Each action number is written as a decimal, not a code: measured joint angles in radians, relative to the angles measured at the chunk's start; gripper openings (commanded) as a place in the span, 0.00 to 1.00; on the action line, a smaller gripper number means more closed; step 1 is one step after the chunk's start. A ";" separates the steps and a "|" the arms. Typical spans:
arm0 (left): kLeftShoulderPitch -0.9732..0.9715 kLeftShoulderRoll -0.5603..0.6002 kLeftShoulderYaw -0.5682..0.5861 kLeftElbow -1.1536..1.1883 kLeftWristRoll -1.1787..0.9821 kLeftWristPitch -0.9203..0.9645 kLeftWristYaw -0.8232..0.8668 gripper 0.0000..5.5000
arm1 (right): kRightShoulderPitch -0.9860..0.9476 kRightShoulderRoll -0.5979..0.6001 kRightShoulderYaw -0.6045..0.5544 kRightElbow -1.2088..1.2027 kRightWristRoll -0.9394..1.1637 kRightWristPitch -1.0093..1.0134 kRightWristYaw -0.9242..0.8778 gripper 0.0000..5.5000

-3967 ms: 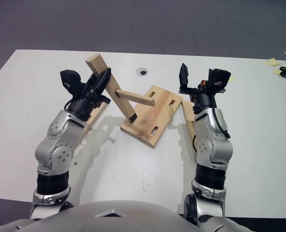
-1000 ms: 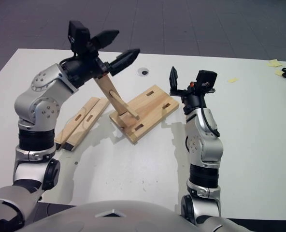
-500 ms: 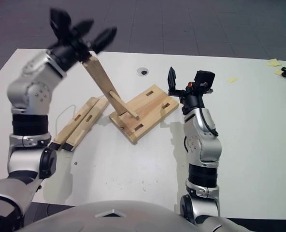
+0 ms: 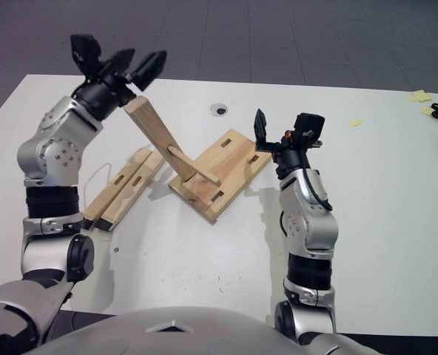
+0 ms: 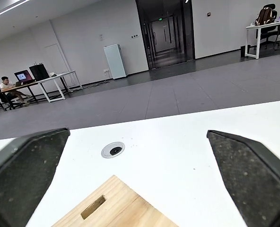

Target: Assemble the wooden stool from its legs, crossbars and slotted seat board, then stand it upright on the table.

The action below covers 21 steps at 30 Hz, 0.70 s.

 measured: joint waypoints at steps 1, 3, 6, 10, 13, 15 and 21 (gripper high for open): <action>-0.010 -0.013 0.023 -0.019 -0.033 0.011 0.013 0.98 | 0.004 0.002 0.002 -0.003 -0.001 0.000 -0.001 0.98; -0.035 -0.017 0.058 -0.063 -0.091 0.044 0.032 0.98 | 0.009 0.007 0.005 -0.009 -0.001 0.000 -0.003 0.98; -0.043 -0.005 0.080 -0.157 -0.166 0.118 0.054 0.98 | 0.012 0.010 0.007 -0.012 -0.001 -0.002 -0.004 0.98; -0.031 0.043 0.074 -0.274 -0.207 0.187 0.054 0.98 | 0.012 0.010 0.005 -0.012 -0.003 -0.006 -0.004 0.98; 0.039 0.064 0.013 -0.301 -0.198 0.211 0.023 0.98 | 0.012 0.010 0.008 -0.012 -0.005 -0.006 -0.004 0.98; 0.095 0.057 -0.048 -0.289 -0.154 0.190 0.007 0.98 | 0.018 0.008 0.019 -0.012 -0.019 -0.005 -0.004 0.98; 0.088 0.030 -0.085 -0.254 -0.114 0.125 -0.009 0.98 | 0.026 0.004 0.036 -0.006 -0.042 0.006 0.002 0.98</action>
